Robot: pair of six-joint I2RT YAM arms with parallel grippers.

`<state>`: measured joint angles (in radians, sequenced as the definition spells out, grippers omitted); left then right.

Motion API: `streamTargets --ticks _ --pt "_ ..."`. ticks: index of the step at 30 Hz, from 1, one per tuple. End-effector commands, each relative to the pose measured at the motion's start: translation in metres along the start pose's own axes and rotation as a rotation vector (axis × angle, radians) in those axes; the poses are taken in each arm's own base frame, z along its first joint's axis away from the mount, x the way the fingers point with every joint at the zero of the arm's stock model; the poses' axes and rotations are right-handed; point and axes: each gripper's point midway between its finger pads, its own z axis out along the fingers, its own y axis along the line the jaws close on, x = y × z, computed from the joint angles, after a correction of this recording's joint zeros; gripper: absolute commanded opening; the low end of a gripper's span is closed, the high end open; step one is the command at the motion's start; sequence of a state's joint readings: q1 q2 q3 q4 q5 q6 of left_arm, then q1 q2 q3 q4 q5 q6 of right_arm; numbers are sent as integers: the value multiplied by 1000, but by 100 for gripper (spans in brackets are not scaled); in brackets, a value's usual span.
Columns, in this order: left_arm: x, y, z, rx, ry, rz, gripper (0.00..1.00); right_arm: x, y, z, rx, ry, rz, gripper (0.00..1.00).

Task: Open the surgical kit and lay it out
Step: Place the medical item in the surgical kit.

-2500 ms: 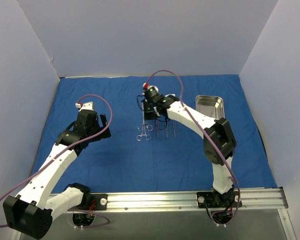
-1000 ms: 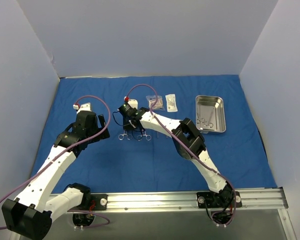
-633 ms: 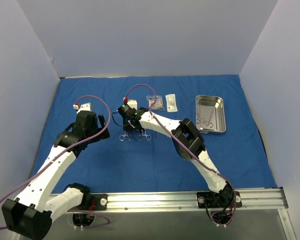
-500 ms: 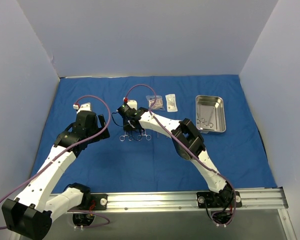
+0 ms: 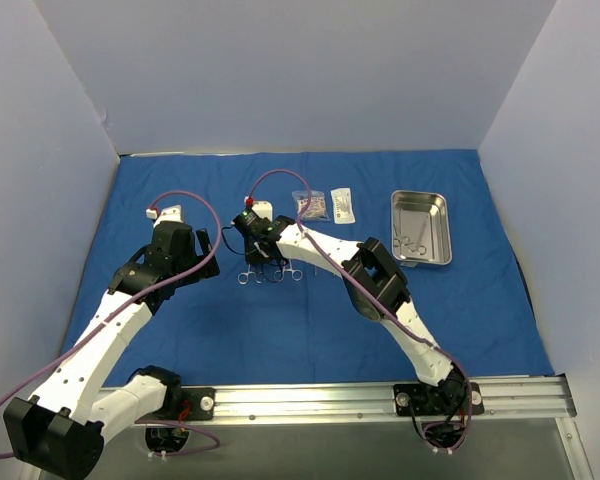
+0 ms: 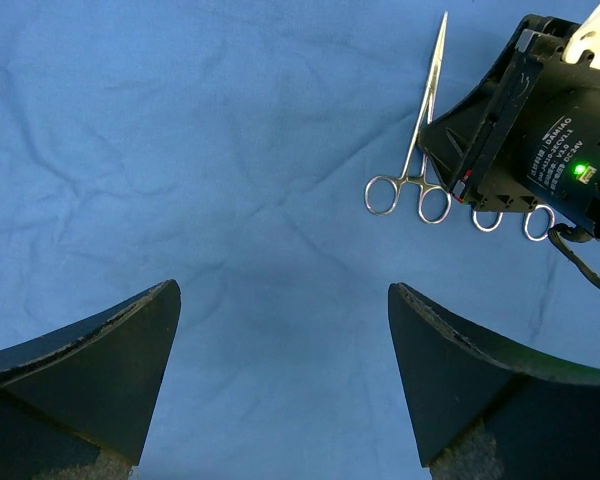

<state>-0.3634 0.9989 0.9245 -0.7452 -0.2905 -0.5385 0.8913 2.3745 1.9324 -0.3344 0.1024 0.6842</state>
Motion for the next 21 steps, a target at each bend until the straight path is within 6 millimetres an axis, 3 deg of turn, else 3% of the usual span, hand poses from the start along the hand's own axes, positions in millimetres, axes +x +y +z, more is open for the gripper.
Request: streamTargets --ticks 1,4,7,14,18,19,21 --pt "-6 -2 -2 17 -25 -13 94 -3 2 -1 17 -11 2 11" --pt "-6 -2 -2 18 -24 -13 94 -9 5 -4 8 -26 6 19" --pt "-7 -3 -3 20 -25 -13 94 -20 8 -11 -1 -53 11 21" --pt "-7 -3 -3 21 -27 -14 94 -66 11 -51 -16 -179 -4 22" --pt "-8 -3 -4 21 -29 -15 94 -80 -7 -73 22 -216 -11 22" --pt "-8 -3 -4 21 -29 -15 94 -91 -11 -87 24 -248 -7 21" --pt "-7 -3 -4 24 -28 -14 94 -100 -35 -95 65 -262 -17 21"
